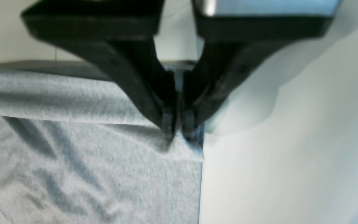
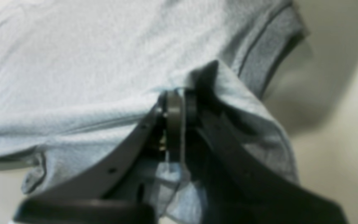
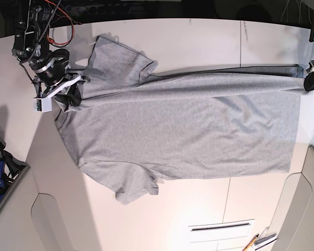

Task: Fold the T-shirt properly
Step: 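Lift the shoulders and drag the shirt toward the robot with both grippers, then regrasp the shirt edge near the sleeve with the right gripper, then pull the shirt edge taut between both grippers, then reach both grippers to the hem corners of the shirt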

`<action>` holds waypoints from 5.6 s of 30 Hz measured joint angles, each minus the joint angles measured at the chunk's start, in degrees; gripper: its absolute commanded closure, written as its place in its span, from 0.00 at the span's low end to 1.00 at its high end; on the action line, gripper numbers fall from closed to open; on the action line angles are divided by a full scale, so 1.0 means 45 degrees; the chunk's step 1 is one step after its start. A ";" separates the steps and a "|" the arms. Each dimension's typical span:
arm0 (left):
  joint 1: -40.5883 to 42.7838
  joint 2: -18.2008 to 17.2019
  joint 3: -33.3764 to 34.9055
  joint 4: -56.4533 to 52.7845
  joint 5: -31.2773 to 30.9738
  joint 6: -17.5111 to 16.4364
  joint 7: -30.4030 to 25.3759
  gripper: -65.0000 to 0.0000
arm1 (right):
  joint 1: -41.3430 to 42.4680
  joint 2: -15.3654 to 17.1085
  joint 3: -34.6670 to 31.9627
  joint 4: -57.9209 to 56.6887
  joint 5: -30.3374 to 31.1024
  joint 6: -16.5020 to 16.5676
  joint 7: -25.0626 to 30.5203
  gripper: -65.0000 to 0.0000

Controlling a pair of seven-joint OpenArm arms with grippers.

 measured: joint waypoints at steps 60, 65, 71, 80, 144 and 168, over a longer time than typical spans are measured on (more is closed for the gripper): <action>0.0000 -0.0044 -0.0034 0.0000 -0.0117 -0.0432 -0.0053 0.62 | -0.0486 -0.1161 -0.1846 0.3026 0.1039 0.1229 -0.3123 1.00; 0.0000 -0.0039 -0.0034 0.0000 -0.0126 -0.0447 -0.0053 0.62 | 0.1331 -0.1166 -0.2773 0.2467 -0.0549 0.1277 -0.2220 1.00; 0.0000 -0.0039 -0.0034 0.0000 -0.0131 -0.0447 -0.0053 0.62 | 0.3021 -0.1161 -0.3487 0.0787 -0.1370 0.1243 -0.1880 1.00; 0.0000 -0.0039 -0.0034 0.0000 -0.0160 -0.0447 -0.0039 0.62 | 0.3745 -0.1166 -0.3429 -0.0063 -0.2463 0.1205 -0.1676 0.61; 0.4119 0.1219 0.0457 0.1681 0.0583 -0.0272 0.0622 1.00 | -0.3385 0.0529 0.1263 0.3395 -0.1564 0.1389 -0.4401 1.00; 0.3473 0.1365 -0.2035 0.3808 -0.2030 -0.0869 0.2157 0.67 | -0.0899 0.0563 0.1268 0.6067 -0.3036 0.1355 -0.3167 0.53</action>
